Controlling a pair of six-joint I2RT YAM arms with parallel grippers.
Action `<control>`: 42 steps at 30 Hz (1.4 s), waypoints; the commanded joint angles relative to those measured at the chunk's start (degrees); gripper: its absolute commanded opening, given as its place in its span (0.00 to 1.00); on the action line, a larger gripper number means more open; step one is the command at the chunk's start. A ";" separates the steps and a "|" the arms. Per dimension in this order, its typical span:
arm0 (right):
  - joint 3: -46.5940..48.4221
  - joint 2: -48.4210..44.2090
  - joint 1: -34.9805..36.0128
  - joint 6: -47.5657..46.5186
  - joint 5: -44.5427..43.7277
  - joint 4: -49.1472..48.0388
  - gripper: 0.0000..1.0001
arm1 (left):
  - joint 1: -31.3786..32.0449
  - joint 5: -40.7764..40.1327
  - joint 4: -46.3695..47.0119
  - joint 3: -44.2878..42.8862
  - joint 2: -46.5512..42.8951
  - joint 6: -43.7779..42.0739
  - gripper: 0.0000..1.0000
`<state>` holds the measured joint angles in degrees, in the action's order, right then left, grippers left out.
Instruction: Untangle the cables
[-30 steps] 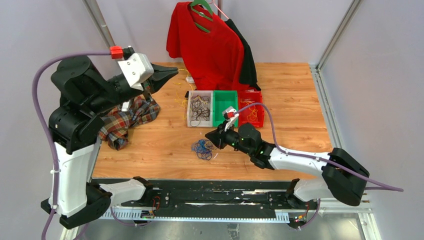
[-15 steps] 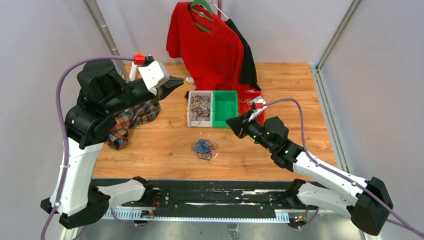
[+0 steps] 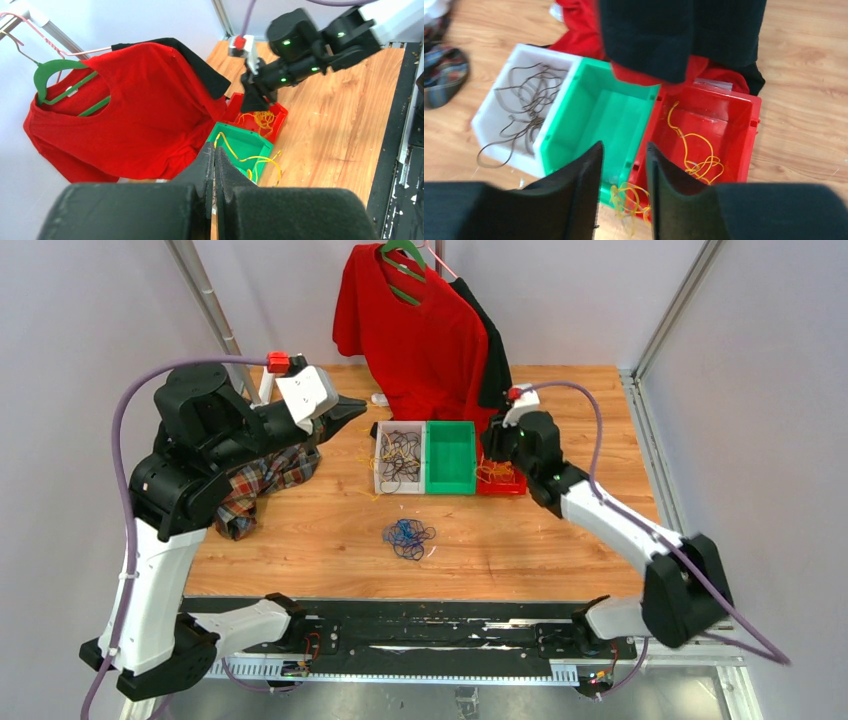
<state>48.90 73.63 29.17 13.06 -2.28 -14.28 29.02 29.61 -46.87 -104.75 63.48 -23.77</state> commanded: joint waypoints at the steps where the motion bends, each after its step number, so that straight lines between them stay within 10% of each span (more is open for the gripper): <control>1: 9.70 10.02 -2.98 -5.49 -4.71 7.67 0.45 | 0.34 0.75 0.22 0.17 -1.00 0.17 0.00; 14: 13.16 5.29 -3.06 -6.18 -6.25 12.07 0.57 | 0.34 1.99 -0.59 1.09 -0.94 -0.30 0.01; 24: 7.17 -10.08 -3.06 -2.59 10.79 7.67 0.74 | 1.43 6.21 -0.32 -0.89 10.10 -0.63 0.00; 42: -9.25 -24.86 -5.86 4.41 -34.57 14.56 0.75 | 14.93 -7.80 18.03 -12.72 44.92 -7.06 0.00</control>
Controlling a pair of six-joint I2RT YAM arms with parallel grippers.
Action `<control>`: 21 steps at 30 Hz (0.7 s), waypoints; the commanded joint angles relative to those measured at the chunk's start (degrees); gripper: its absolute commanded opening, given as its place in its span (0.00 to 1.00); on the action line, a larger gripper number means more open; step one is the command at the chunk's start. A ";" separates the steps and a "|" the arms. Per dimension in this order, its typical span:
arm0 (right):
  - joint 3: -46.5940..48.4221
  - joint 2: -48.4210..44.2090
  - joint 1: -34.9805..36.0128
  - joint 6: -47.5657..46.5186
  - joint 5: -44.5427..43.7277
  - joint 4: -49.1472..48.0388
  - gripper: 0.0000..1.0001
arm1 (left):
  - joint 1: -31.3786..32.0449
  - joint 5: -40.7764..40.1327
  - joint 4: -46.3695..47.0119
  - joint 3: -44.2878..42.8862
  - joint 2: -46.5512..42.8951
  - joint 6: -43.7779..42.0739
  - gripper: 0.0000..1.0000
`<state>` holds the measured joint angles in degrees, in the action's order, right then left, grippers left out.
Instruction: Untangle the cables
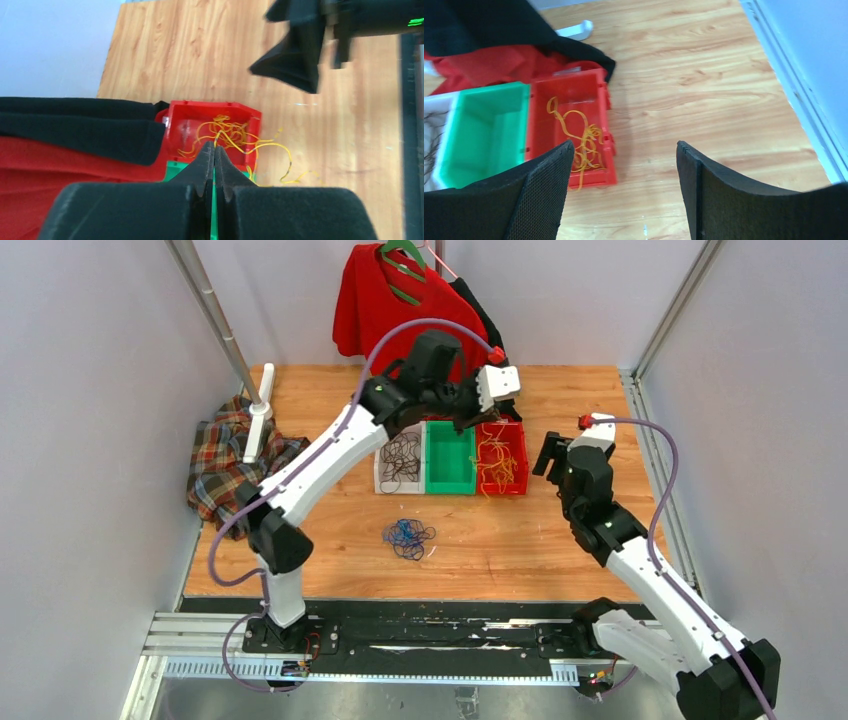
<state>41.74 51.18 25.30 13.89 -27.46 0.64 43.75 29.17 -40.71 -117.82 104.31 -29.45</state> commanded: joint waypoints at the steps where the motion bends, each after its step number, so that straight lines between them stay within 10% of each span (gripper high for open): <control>1: -2.89 -3.07 -2.27 3.78 -9.61 -1.17 0.74 | 0.28 -8.07 14.94 0.58 5.37 -1.07 0.00; 8: -6.65 -5.13 -3.03 4.00 -10.17 -3.44 0.74 | 1.66 -12.33 21.23 -9.28 17.18 0.38 0.00; 21: -10.09 -5.02 -3.37 4.35 -7.80 -5.45 0.71 | 1.84 -23.12 36.37 -0.88 20.45 -3.86 0.00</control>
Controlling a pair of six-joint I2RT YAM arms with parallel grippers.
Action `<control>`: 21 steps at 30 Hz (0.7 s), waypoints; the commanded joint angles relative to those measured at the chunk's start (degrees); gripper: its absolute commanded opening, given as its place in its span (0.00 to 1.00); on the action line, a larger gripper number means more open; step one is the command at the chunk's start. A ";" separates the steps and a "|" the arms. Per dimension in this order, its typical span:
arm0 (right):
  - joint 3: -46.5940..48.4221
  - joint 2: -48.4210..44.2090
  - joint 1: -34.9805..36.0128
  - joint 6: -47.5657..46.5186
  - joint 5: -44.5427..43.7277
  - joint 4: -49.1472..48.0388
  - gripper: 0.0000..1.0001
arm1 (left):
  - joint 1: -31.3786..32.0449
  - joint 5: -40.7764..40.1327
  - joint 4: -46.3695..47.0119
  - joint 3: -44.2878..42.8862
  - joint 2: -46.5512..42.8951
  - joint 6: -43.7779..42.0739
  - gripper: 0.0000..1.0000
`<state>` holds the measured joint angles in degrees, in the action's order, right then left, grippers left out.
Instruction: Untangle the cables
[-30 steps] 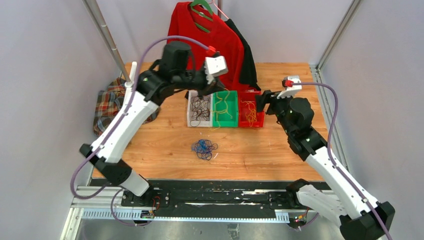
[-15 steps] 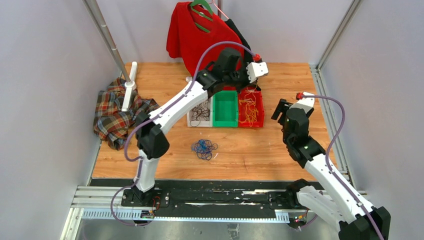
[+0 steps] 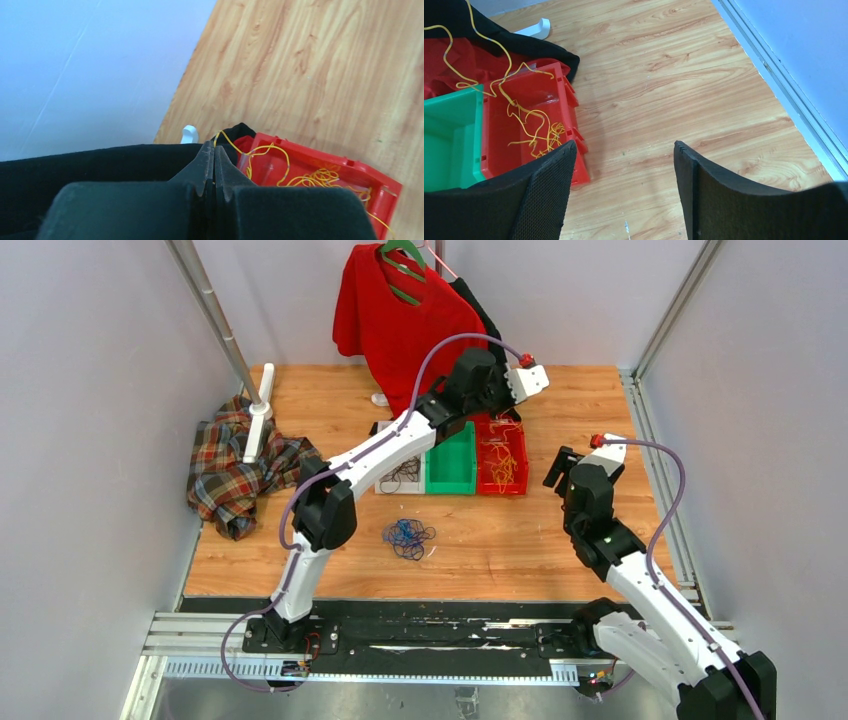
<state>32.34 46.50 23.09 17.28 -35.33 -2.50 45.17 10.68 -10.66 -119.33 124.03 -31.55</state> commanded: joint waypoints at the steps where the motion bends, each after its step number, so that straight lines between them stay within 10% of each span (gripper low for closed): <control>1: -0.81 -0.24 -1.20 0.75 0.12 -2.33 0.70 | 0.42 -5.04 6.08 0.90 0.90 -2.05 0.00; 21: -1.66 2.19 -2.33 1.35 1.23 -2.64 0.69 | 0.77 -3.89 -0.28 7.80 3.59 -4.47 0.00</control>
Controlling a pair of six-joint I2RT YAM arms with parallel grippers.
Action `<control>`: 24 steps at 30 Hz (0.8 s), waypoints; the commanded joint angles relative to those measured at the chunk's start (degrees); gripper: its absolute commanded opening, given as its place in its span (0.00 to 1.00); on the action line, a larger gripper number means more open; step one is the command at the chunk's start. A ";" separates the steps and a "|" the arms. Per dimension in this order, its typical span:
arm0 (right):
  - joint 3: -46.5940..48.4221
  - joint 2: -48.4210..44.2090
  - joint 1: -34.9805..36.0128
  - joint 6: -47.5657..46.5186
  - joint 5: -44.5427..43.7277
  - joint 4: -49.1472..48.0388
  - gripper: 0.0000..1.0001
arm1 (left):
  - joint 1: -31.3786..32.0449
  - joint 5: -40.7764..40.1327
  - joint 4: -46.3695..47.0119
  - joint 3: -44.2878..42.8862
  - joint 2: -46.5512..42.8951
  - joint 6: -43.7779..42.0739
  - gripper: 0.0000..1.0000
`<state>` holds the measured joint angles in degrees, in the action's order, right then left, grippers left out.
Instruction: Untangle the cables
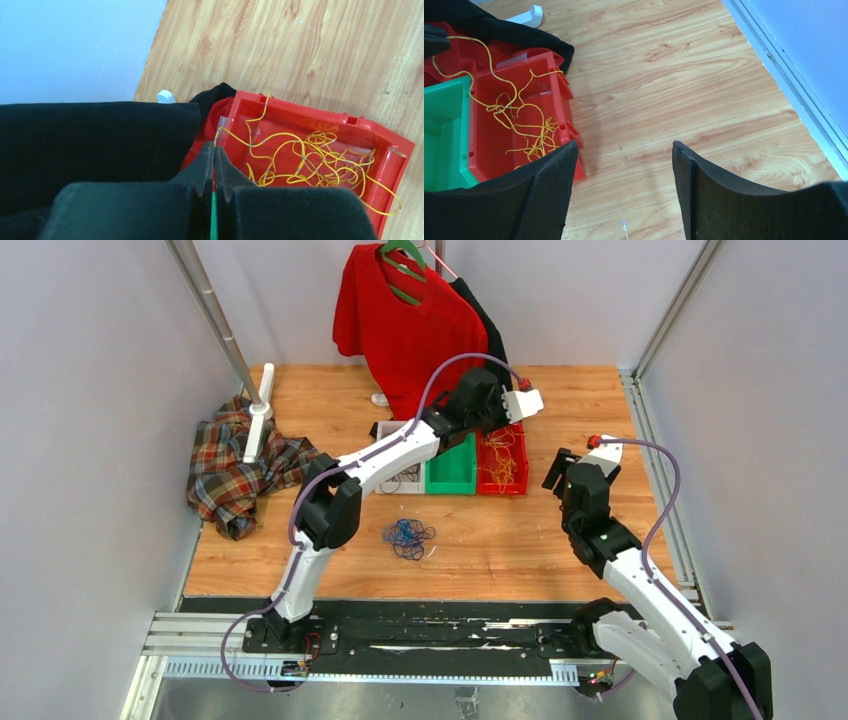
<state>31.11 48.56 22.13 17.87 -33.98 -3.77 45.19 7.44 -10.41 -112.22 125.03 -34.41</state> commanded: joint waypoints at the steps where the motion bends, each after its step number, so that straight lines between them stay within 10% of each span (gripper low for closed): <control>1: -0.56 0.21 -1.45 0.85 -0.11 -1.46 0.69 | 0.77 -1.01 -0.57 0.88 3.02 -1.85 0.00; 9: -0.58 2.91 -2.41 1.71 0.81 -2.30 0.68 | 1.25 -1.84 -1.39 1.07 6.81 -1.00 0.03; 16: 2.51 3.98 -3.09 0.57 2.13 0.02 0.67 | 0.99 1.22 -8.05 -3.58 6.42 0.66 0.71; 24: 5.95 6.12 -3.21 1.44 5.20 1.62 0.66 | 0.25 10.00 -27.86 -12.72 0.87 0.82 0.98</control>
<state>33.82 53.25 20.01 18.61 -30.63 -3.49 45.76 11.81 -27.62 -121.34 132.46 -33.47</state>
